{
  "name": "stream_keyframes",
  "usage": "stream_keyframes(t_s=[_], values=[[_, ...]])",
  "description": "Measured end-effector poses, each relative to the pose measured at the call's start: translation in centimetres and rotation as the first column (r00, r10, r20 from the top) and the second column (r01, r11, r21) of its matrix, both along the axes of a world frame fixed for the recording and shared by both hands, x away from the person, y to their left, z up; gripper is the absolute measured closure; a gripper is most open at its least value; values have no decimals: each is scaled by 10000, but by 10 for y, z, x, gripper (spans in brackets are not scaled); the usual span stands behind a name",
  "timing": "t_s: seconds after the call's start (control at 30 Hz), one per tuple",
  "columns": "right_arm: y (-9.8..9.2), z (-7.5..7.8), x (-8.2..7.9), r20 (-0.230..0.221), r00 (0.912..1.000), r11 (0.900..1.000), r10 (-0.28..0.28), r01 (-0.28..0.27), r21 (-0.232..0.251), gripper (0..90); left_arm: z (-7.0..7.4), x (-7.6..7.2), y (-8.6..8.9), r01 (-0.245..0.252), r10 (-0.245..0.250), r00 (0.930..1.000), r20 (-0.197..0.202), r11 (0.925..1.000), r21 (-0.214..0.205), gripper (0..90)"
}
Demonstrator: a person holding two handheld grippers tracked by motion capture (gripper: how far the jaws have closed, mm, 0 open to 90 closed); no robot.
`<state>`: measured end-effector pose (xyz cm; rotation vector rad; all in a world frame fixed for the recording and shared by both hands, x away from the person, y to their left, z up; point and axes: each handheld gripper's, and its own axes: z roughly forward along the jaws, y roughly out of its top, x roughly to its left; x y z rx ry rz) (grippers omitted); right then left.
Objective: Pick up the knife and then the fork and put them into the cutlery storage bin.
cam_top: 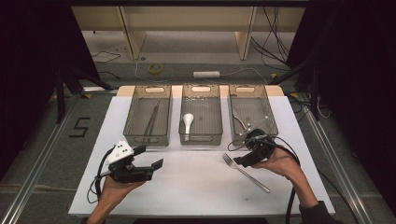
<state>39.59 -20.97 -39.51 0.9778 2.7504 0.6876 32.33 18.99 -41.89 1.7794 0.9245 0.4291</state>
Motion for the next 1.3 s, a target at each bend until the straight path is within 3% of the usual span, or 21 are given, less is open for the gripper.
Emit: stream_keyframes(t_s=[0.5, 0.87, 1.3], values=[[-4, -14, -7, -584, 9983, 9981, -26, -10, -617, 278, 0, 0, 0, -6, 6, 10000, -1, 10000, 45, 154], [-5, -34, -9, -1038, 9946, 9898, -61, -88, -1423, 432, 0, -1, -1, 12, -12, 10000, 40, 10000, 72, 153], [-8, -49, -8, -1418, 9899, 9851, 50, -292, -1694, 587, 0, -2, -2, 45, -46, 10000, 70, 9998, 180, 153]])
